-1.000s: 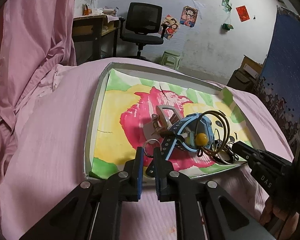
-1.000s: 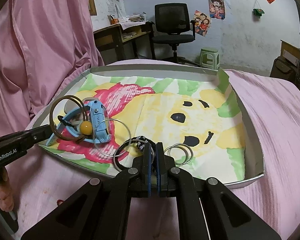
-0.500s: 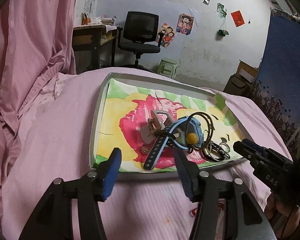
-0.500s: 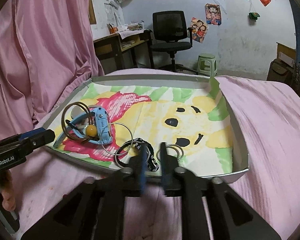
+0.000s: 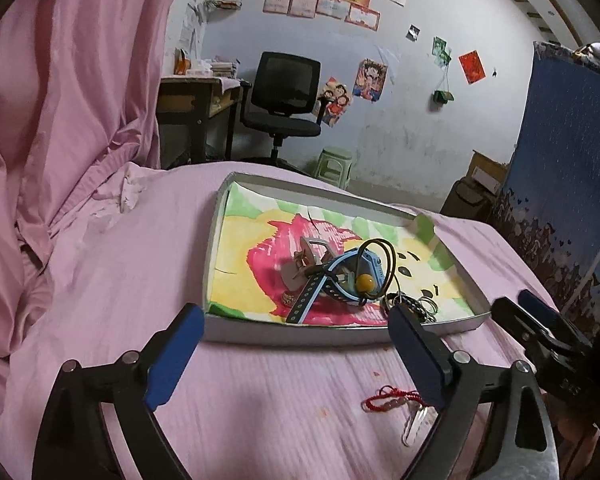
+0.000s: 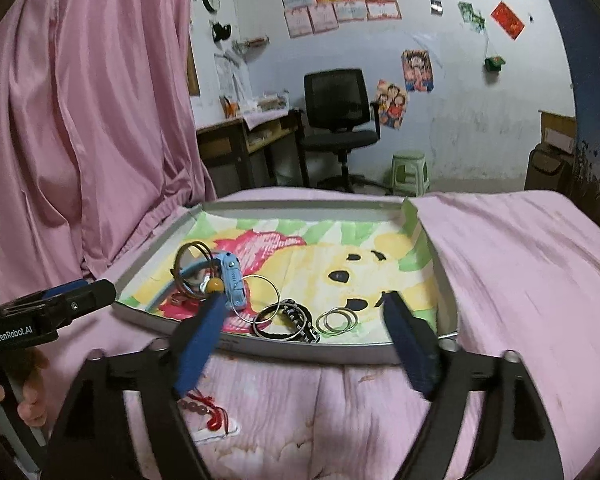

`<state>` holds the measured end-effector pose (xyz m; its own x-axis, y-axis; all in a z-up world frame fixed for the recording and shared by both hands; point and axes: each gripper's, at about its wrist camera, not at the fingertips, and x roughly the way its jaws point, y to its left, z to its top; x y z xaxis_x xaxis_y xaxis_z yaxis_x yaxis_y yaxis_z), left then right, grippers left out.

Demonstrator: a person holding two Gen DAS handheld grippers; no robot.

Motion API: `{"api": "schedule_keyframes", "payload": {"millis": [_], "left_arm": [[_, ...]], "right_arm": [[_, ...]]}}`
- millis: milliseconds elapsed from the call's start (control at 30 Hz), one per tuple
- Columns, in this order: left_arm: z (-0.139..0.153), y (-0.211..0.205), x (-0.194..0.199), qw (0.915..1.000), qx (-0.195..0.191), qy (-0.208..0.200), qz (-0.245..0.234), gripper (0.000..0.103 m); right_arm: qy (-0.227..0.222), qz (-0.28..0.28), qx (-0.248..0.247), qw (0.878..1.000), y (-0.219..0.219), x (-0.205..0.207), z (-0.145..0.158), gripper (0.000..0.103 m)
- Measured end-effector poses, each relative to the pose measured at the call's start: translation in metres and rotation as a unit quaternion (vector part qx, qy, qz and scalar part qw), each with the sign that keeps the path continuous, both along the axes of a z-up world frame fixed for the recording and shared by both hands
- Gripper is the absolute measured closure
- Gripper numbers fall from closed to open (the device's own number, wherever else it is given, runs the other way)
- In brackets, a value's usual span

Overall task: Organize jewelry
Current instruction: 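Open both tools over the tray to release the hoops and the small ring, then withdraw both open tools and move them toward the red bead string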

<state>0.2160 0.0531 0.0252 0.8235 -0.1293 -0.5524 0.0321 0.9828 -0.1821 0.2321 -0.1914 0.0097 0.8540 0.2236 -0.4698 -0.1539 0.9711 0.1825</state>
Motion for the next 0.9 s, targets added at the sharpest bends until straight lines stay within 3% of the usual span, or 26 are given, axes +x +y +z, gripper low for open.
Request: {"api": "schedule_keyframes", "payload": {"millis": [67,200,500,667,900], "left_arm": [[0.002,0.000,-0.009,0.9999,0.005,-0.012,0.002,0.007],[0.009,-0.003,-0.029,0.9988,0.026,-0.041,0.002,0.004],[0.018,-0.007,-0.066,0.9958,0.048,-0.078,-0.007,0.001],[0.015,-0.007,-0.074,0.9957,0.054,-0.074,-0.016,0.001],[0.006,-0.005,-0.071,0.9964,0.061,-0.033,-0.048,0.001]], "right_arm": [[-0.013,-0.007,-0.003,1.000,0.000,-0.010,0.003,0.005],[-0.033,-0.009,-0.004,0.999,-0.001,-0.025,0.010,0.002],[-0.069,-0.011,-0.010,0.998,-0.005,-0.063,0.021,0.001],[-0.069,-0.002,-0.020,0.997,-0.001,-0.077,0.018,0.001],[-0.053,0.031,-0.045,0.997,0.008,-0.087,0.008,0.001]]}}
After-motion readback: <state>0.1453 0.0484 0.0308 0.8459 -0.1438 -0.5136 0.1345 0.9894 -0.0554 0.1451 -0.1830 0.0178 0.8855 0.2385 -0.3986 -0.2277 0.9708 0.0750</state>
